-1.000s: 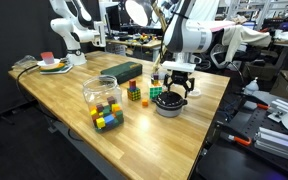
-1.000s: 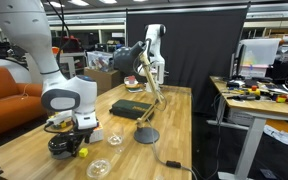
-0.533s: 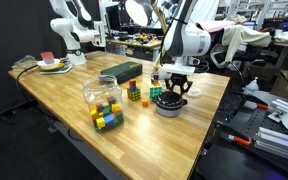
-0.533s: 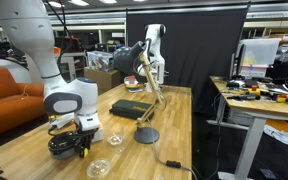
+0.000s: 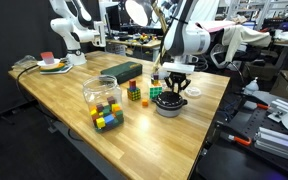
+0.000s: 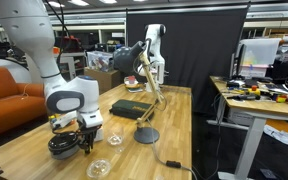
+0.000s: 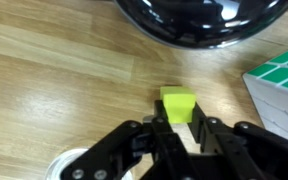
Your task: Place the yellow block on top of the brown one
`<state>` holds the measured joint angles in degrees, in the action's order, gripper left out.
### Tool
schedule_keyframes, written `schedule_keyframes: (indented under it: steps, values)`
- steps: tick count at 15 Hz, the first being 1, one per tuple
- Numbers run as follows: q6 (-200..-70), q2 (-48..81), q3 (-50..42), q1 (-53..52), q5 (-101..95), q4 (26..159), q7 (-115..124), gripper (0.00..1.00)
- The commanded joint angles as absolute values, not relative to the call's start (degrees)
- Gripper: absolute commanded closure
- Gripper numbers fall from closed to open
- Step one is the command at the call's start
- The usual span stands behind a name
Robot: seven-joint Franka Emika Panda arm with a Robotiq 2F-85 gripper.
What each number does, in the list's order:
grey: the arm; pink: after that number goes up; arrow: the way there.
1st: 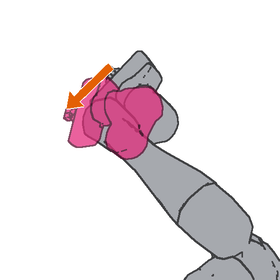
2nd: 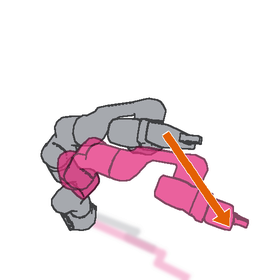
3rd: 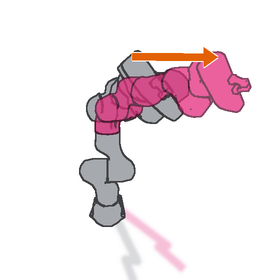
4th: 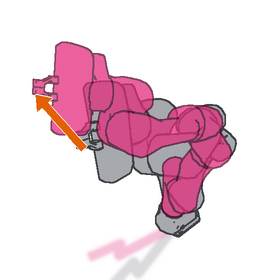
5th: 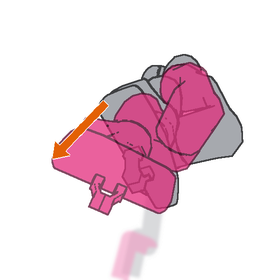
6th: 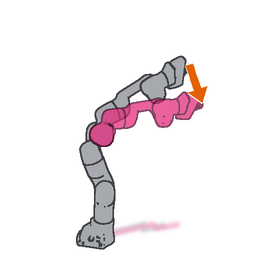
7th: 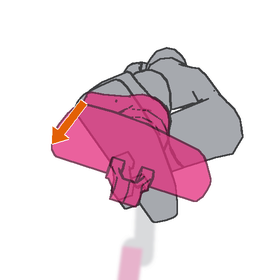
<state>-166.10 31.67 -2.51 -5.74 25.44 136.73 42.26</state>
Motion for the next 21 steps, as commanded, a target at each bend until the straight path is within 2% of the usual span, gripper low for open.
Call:
schedule_keyframes:
  steps: [1, 7, 12, 16, 19, 20, 21]
  values:
    - [-166.8, 29.0, -3.1, -5.4, 25.1, 138.4, 42.6, 0.93]
    - [-162.9, 20.2, -6.1, -6.6, 22.3, 141.7, 43.5, 0.93]
    - [-153.6, 13.7, -12.0, -13.6, 1.2, 141.7, 51.4, 0.93]
    - [-145.9, 10.2, -7.2, -13.1, -9.1, 138.9, 52.5, 0.93]
    - [-144.6, 9.1, 0.2, -10.0, 2.7, 138.8, 39.9, 0.93]
    - [-146.1, 9.6, -1.9, -11.6, -3.1, 138.7, 47.8, 0.74]
    - [-145.7, 9.5, -0.5, -11.3, -0.1, 138.7, 44.6, 0.74]
